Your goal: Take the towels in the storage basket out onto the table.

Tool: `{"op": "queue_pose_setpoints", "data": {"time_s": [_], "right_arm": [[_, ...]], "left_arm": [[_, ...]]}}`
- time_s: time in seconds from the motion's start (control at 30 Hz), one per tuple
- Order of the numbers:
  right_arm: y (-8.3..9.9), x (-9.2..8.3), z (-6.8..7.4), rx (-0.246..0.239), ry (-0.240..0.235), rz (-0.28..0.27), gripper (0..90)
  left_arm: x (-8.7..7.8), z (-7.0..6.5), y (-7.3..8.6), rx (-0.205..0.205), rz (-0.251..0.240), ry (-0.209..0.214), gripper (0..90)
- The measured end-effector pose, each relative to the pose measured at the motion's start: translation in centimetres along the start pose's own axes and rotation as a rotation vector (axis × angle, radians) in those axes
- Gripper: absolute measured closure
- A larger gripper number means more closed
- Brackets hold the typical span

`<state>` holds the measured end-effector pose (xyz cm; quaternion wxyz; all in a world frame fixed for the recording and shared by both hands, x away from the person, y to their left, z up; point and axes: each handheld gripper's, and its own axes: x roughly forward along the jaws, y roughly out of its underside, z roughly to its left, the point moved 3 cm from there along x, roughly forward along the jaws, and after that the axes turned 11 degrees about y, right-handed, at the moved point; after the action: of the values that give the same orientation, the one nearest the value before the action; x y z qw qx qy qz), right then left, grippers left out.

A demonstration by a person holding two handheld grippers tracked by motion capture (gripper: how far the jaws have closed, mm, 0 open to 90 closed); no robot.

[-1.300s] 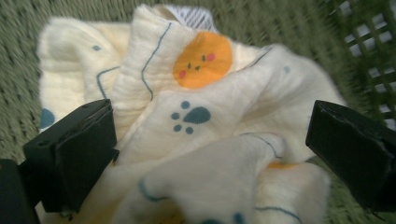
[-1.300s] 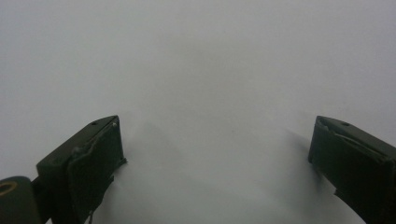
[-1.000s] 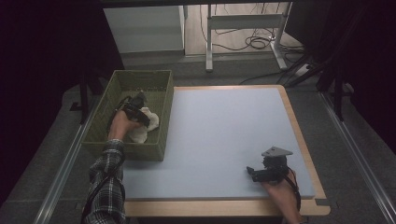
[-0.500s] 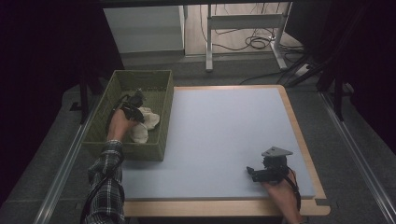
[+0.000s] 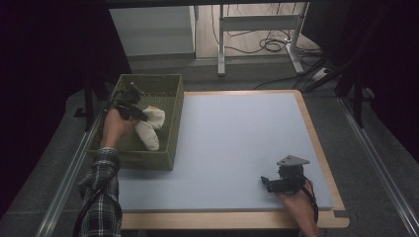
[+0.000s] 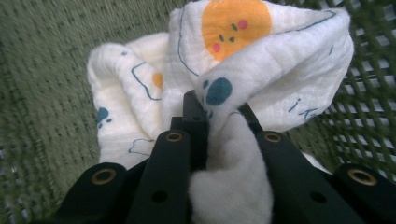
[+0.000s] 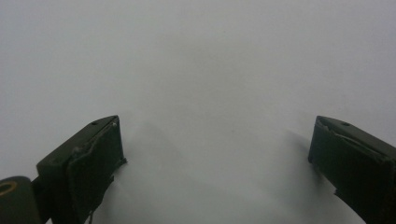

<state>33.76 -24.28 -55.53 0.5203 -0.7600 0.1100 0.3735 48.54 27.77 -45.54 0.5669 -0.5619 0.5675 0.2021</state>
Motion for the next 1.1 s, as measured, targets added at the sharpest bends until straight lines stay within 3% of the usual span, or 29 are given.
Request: {"op": "queue_pose_setpoints", "data": {"time_s": [0.37,0.67,1.1], "right_arm": [[0.0,0.0,0.0,0.000,0.000,0.000,3.1],[0.0,0.0,0.0,0.000,0.000,0.000,3.1],[0.0,0.0,0.0,-0.001,0.000,-0.003,3.1]], "left_arm": [[-4.1,-1.3,-0.1,0.027,-0.047,-0.004,81.3],[-7.8,-3.9,-1.2,0.074,-0.065,-0.012,81.1],[-10.9,-7.2,-2.5,0.133,-0.061,-0.014,80.8]]}}
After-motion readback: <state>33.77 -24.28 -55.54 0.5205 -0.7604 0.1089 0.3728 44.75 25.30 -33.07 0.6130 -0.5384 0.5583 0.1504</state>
